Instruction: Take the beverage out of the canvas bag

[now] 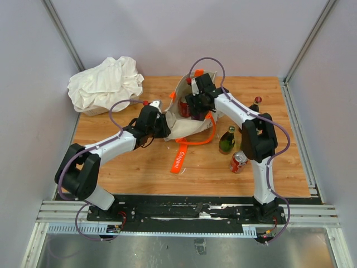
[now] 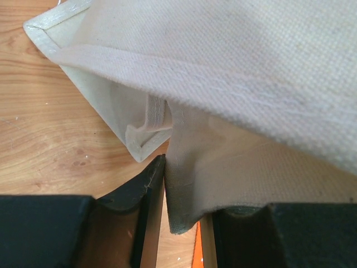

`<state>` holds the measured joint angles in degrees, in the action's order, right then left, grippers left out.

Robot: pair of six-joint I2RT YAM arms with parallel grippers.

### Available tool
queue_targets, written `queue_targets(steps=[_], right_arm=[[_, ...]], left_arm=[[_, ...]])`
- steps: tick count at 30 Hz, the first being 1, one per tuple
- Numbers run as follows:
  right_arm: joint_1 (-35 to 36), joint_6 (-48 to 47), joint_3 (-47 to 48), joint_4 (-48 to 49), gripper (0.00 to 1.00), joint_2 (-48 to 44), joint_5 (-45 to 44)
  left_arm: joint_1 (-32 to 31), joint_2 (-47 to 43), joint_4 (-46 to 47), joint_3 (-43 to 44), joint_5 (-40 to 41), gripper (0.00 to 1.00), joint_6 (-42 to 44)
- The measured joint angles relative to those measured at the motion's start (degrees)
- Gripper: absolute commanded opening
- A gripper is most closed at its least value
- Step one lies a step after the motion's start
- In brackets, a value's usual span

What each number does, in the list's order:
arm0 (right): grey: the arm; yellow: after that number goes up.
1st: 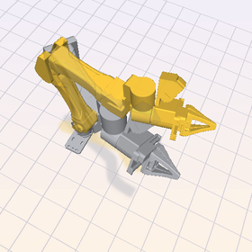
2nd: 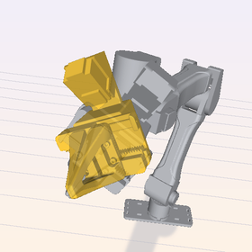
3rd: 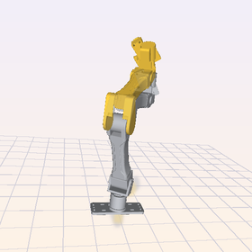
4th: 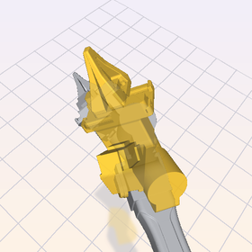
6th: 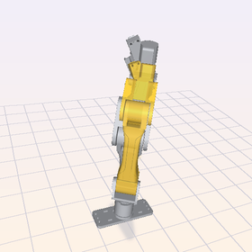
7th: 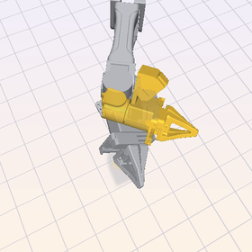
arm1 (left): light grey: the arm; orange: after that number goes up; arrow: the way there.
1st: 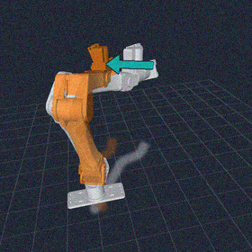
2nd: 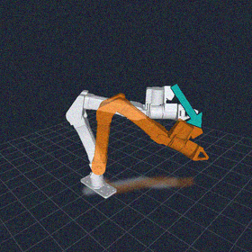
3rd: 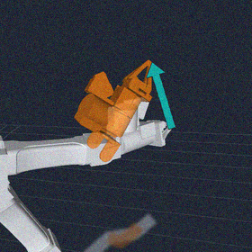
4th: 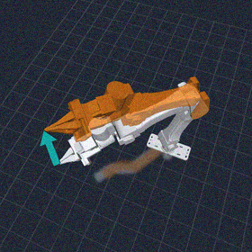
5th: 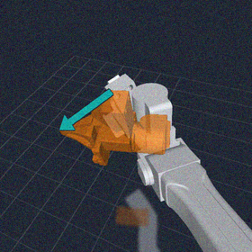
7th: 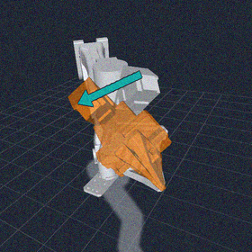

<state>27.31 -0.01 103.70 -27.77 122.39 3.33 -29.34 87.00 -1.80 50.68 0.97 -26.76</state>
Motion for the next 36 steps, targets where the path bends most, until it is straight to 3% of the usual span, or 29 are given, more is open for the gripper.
queue_targets(steps=[7, 15, 19, 30, 36], right_arm=[[3.34, -2.86, -2.32, -0.76, 0.01, -5.84, -0.61], [5.46, -3.82, -4.92, 0.61, 0.01, -23.3, -0.33], [6.58, -3.98, -8.07, 1.29, 0.05, -31.34, -1.07], [20.22, -1.77, -32.41, -3.89, 0.01, -53.4, -7.17], [21.35, 3.74, -44.13, -5.16, 0.01, -60.41, -10.51]], left_arm=[[0.09, 1.14, 0.52, 0.24, -0.68, 0.32, 0.66], [0.33, 1.25, 0.83, 0.24, -1.51, 0.32, 0.79], [0.35, 1.25, 0.85, 0.22, -1.88, 0.32, 0.79], [0.35, 1.25, 0.85, 0.22, -2.21, 0.32, 0.9], [0.35, 1.03, 0.7, 0.22, -2.19, 0.32, 0.92]])
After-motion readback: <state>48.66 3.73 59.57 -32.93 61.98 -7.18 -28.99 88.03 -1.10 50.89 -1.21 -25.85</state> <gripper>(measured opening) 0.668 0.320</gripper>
